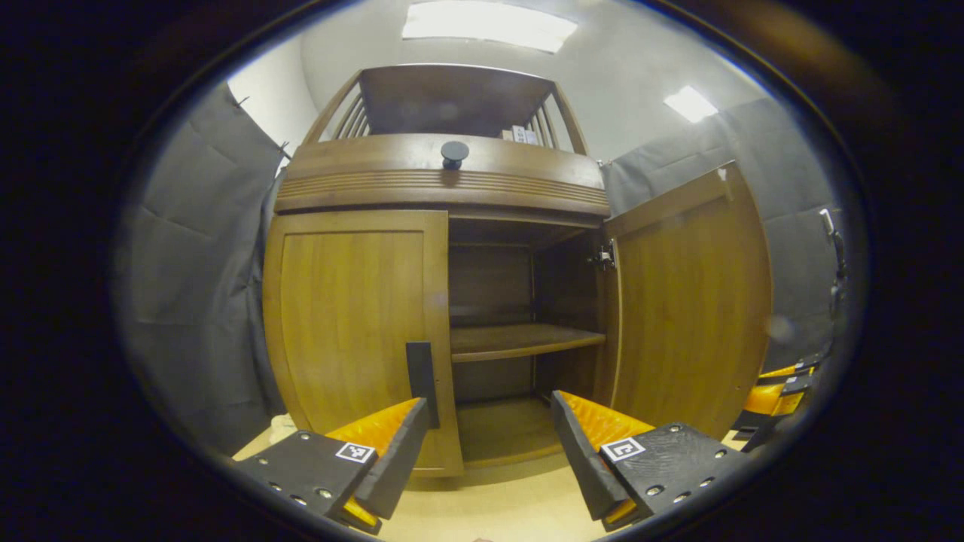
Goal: Open the right door of the double-door shoe cabinet with the right hand, and open the left door with the left hand.
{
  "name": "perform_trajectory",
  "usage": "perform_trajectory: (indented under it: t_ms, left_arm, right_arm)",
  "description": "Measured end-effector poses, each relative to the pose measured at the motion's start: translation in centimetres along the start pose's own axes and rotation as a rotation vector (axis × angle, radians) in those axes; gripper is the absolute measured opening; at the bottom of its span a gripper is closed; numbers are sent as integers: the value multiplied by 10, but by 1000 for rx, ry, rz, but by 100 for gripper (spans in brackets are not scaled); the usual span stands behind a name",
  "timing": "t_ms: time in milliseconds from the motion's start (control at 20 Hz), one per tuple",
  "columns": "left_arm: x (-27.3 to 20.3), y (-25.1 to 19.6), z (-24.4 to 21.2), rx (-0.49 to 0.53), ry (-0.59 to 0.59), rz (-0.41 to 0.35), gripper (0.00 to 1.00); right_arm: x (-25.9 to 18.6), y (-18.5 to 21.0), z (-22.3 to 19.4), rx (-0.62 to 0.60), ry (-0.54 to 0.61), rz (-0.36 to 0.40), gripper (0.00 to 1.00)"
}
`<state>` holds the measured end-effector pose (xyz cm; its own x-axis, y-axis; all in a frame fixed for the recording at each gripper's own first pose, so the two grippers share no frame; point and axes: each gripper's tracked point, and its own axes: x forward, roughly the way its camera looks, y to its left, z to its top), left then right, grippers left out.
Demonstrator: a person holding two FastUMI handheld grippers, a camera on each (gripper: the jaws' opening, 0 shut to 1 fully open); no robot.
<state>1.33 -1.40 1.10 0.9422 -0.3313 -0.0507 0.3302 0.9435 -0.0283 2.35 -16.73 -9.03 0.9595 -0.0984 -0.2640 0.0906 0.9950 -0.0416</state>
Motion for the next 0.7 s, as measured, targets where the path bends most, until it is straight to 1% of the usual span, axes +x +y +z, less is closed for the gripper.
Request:
perform_trajectory:
  t_ms: [50, 100, 200, 250, 300, 350, 400, 450, 500, 550, 600, 700]
  left_arm:
    - [1, 1, -1, -10, 2, -4, 93]
    - [3, 2, -3, -17, 3, -5, 93]
    - [5, 6, -3, -15, 4, 9, 93]
    - [7, 9, -3, -9, 2, 22, 93]
    - [10, 11, -3, -4, -2, 33, 93]
    - [14, 15, -5, 1, -5, 44, 93]
    - [17, 19, -6, 8, -6, 57, 93]
    - [19, 25, -6, 17, -5, 71, 93]
    - [22, 30, -6, 26, -4, 87, 93]
    - [23, 35, -7, 30, -4, 104, 93]
    - [27, 38, -8, 29, -6, 116, 93]
    - [37, 46, -10, 24, -6, 138, 93]
  right_arm:
    - [-2, -7, 1, -9, -5, -20, 42]
    - [-4, -14, 3, -18, -12, -40, 52]
    - [-9, -30, 6, -30, -24, -79, 65]
    - [-11, -40, 9, -33, -30, -105, 66]
    - [-13, -49, 12, -33, -37, -129, 72]
    - [-16, -59, 16, -31, -46, -156, 72]
    - [-19, -68, 17, -24, -55, -173, 77]
    - [-18, -70, 20, -4, -59, -166, 77]
    - [-22, -71, 21, 18, -66, -163, 89]
    - [-29, -73, 25, 31, -78, -166, 93]
    - [-31, -75, 26, 33, -88, -174, 94]
    - [-33, -78, 26, 25, -91, -188, 92]
